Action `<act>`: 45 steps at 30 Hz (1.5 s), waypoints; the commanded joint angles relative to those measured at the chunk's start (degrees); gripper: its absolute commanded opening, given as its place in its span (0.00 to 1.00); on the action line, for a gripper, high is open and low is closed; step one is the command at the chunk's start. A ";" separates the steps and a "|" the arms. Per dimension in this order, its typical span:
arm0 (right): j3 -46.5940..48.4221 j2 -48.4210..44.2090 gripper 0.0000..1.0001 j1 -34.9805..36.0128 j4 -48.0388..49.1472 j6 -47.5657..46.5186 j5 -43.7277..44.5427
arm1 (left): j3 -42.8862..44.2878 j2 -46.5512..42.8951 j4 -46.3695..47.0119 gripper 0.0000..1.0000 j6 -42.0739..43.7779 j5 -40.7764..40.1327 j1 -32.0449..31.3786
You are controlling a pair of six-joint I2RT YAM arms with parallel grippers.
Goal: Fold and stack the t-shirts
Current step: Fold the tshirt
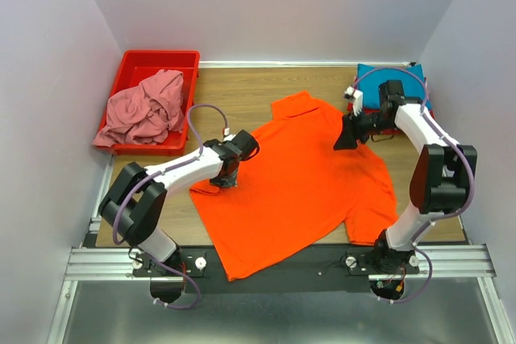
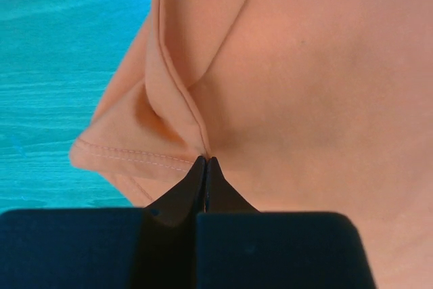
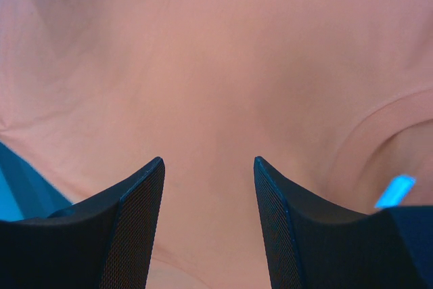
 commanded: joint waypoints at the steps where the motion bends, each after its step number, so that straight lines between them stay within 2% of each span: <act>1: 8.68 5.55 0.62 1.36 1.27 0.67 1.53 | 1.56 -3.53 -1.32 0.00 -0.51 -0.57 1.64; 6: 22.73 16.63 0.61 3.91 2.85 6.46 3.20 | 1.38 -4.85 -0.36 0.00 -0.07 -0.57 4.54; 7: 28.59 18.83 0.61 4.26 2.85 7.34 3.64 | 1.64 -4.76 -0.27 0.00 0.10 -0.66 4.80; 13: 49.89 37.11 0.61 7.69 4.25 15.43 9.95 | 3.22 -3.54 0.87 0.00 1.42 0.92 6.47; 14: 56.36 41.31 0.61 8.04 4.60 17.53 10.75 | 3.40 -3.10 1.05 0.00 1.94 1.44 6.56; 18: 68.62 50.46 0.59 8.31 5.22 21.41 13.91 | 5.07 -2.31 1.40 0.00 2.91 2.24 7.27; 40: 72.15 59.54 0.54 11.03 13.40 25.46 18.05 | 6.48 -1.69 3.42 0.00 6.96 2.24 14.91; 44: 72.59 60.24 0.46 11.30 14.01 25.90 18.14 | 5.43 -2.82 7.01 0.00 7.40 3.55 17.80; 45: 72.68 60.42 0.40 11.30 14.10 25.98 18.14 | 4.90 -3.70 7.72 0.00 7.66 4.17 18.60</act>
